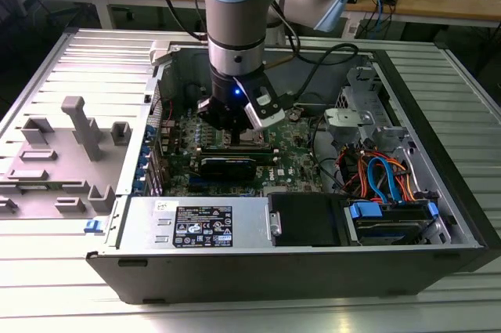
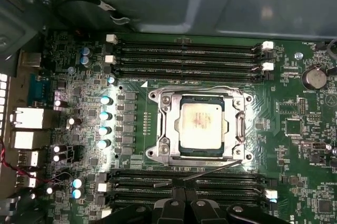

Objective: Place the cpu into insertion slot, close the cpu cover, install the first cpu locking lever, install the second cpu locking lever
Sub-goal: 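Install the second cpu locking lever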

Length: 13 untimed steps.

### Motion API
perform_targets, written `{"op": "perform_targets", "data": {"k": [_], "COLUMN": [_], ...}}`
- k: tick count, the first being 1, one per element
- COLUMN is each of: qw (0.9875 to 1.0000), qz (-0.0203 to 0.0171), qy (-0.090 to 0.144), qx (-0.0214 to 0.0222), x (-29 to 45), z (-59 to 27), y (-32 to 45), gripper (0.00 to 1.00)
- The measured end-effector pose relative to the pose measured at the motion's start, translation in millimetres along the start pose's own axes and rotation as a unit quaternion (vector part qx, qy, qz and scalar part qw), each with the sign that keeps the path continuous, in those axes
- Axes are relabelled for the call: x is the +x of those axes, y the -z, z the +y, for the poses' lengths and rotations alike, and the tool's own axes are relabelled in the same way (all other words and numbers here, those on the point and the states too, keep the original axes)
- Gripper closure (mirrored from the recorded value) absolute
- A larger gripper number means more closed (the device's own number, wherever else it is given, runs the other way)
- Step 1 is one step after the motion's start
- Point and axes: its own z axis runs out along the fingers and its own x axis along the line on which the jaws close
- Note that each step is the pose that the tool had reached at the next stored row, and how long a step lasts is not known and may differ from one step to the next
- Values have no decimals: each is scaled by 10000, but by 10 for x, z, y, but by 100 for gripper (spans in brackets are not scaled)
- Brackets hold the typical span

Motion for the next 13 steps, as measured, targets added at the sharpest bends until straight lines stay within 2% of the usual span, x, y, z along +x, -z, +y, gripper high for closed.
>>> {"op": "perform_targets", "data": {"k": [3,7,8,13], "qw": [10000,10000,10000,10000], "qz": [0,-2,-2,-2], "qy": [1,-1,-2,-1], "qx": [-7,-68,-70,-60], "x": [33,66,67,62], "z": [-25,-60,-63,-56], "y": [-11,-35,-32,112], "gripper": [89,89,89,89]}}
